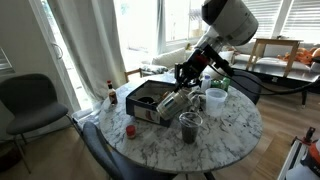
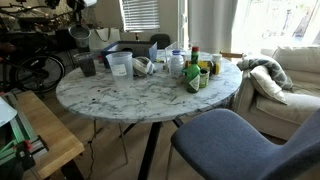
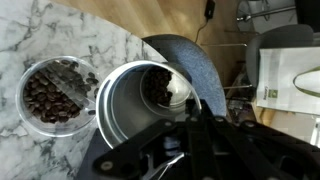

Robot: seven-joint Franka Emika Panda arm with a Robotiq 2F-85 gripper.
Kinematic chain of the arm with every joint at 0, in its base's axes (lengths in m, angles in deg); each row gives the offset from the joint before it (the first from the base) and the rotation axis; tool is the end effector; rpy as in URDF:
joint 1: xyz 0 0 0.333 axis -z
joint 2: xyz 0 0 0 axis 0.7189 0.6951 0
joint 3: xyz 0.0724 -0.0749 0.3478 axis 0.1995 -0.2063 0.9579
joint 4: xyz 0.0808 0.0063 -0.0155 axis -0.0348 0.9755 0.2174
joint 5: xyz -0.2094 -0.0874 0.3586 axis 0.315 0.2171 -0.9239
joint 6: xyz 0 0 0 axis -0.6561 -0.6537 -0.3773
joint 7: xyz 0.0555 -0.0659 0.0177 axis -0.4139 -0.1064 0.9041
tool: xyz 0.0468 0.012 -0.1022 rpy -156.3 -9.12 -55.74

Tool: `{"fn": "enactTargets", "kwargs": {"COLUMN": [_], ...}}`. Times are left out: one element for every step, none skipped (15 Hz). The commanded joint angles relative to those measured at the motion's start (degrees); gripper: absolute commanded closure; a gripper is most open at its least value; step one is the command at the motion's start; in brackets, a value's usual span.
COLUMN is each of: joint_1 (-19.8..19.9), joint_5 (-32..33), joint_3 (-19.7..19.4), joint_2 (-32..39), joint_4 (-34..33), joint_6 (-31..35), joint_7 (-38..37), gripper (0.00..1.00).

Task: Empty the silver cup into the smaller plastic cup

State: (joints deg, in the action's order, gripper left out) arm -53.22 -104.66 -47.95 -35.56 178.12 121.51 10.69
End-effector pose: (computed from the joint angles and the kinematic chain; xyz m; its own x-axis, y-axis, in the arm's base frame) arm 0.4248 0.0895 0.4021 0.9084 -0.3811 -0.1717 -0.3907 -0.6279 -0.6732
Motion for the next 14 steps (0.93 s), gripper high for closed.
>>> {"fn": "enactTargets", "kwargs": {"joint_1": [0.09,0.11,0.27,0.23,0.34,0.54,0.90,1.68,1.83,1.98,2.10,2.15,2.16,2.15], "joint_5": [-12.22,-15.65,-18.73,-22.43,-25.46,-28.53,-30.67,-26.06,-27.85,-28.54,-28.76,-28.80,-28.81,-28.82], "joint_3": [0.23,0.62,1.03,1.24,1.64,2.09,2.12,2.56,2.74,2.78,2.80,2.81,2.82,2.84], "joint_2": [-2.33,-2.64,-2.57,-2.95,-2.89,-2.89,-2.83,-1.23,-1.28,-1.29,-1.31,-1.33,-1.36,-1.39], "joint_4": [6.09,7.38,8.34,9.41,10.10,10.94,11.52,9.11,9.78,10.06,10.07,10.07,10.07,10.07], "joint_6": [5.31,7.22,9.08,10.40,11.67,13.08,12.95,11.06,11.40,11.48,11.49,11.50,11.50,11.51], "joint_7": [8.93,11.58,13.98,17.01,19.75,22.62,24.90,20.58,22.42,23.18,23.45,23.49,23.49,23.49], "gripper": [0.99,0.99,0.99,0.99,0.99,0.99,0.99,0.96,0.96,0.96,0.96,0.96,0.96,0.96]}}
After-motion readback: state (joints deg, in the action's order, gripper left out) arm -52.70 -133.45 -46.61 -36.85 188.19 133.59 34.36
